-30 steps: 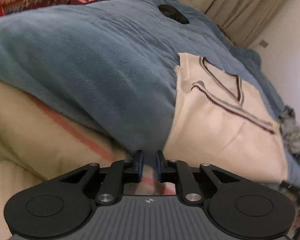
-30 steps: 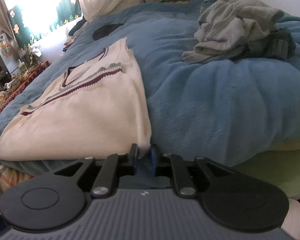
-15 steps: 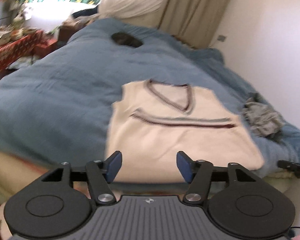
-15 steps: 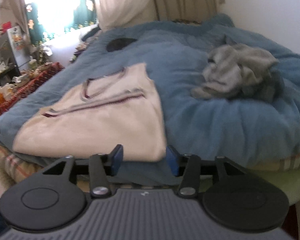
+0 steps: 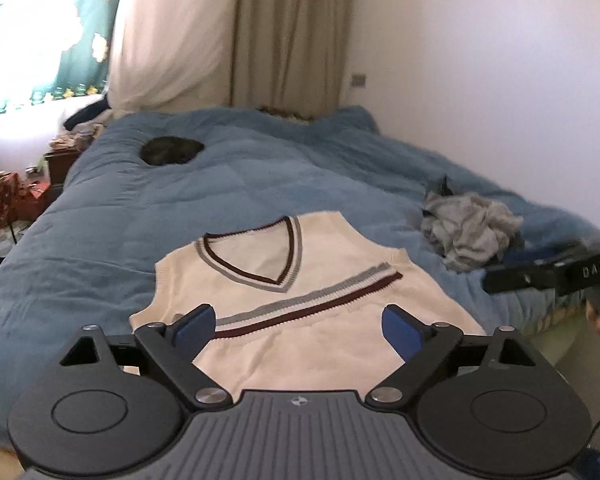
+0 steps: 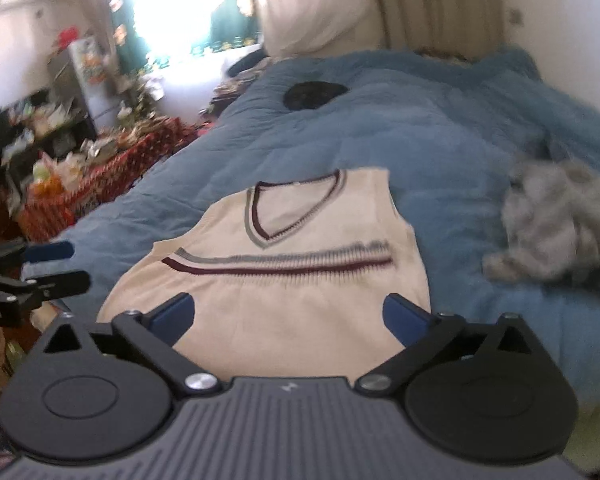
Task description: Fold clothes
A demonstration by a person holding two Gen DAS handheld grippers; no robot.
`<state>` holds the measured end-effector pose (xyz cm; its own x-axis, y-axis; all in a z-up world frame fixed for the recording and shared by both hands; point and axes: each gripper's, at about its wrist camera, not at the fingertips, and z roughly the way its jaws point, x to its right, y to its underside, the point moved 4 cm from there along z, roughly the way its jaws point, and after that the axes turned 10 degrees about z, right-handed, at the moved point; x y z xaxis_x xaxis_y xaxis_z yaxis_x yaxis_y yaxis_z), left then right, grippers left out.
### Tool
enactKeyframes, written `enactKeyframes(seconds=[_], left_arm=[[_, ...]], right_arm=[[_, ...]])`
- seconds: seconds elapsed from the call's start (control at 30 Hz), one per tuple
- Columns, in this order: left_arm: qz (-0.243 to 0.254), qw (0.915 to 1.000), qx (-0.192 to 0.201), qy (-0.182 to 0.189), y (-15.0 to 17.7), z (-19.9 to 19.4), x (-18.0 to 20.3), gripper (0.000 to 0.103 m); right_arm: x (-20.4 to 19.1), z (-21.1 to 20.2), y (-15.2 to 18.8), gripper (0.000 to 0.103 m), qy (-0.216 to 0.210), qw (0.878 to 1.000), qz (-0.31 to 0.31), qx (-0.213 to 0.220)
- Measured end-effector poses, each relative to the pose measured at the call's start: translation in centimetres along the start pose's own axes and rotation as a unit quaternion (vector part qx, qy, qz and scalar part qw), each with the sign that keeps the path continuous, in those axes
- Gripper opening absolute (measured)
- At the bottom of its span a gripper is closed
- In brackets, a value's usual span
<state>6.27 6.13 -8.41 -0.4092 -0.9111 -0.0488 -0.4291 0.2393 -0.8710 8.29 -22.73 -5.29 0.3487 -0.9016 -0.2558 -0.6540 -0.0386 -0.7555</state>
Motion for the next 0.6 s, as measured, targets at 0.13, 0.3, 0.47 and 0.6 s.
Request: enactKeyframes(seconds=[0.13,0.3,0.47,0.6], left_arm=[[0.013,0.9978,-0.064,0.012,-0.8,3.6,-0.3,0.095],[0.039,0.9953,-0.085,-0.021,0.2,7.5,-0.1,0.094],[-0.040,0.9967,-0.068,-0.019,1.9,9.3,-0.8,0.093],[-0.076,0.9946,-0.052,-0.048,4.6,8.4,-0.8,0.093]], right_arm=[[-1.6,2.8,-1.5,0.102,0.032,0.999,-0.042,0.000],[-2.6,8.6,-0.4,0.102,0.076,0.996,-0.028,-0.040],[-2.0,11.5,2.8,0.102,0.094,0.993,0.063,-0.008],[-1.6,11.4,5.7,0.102,0.107,0.987,0.119,0.004]])
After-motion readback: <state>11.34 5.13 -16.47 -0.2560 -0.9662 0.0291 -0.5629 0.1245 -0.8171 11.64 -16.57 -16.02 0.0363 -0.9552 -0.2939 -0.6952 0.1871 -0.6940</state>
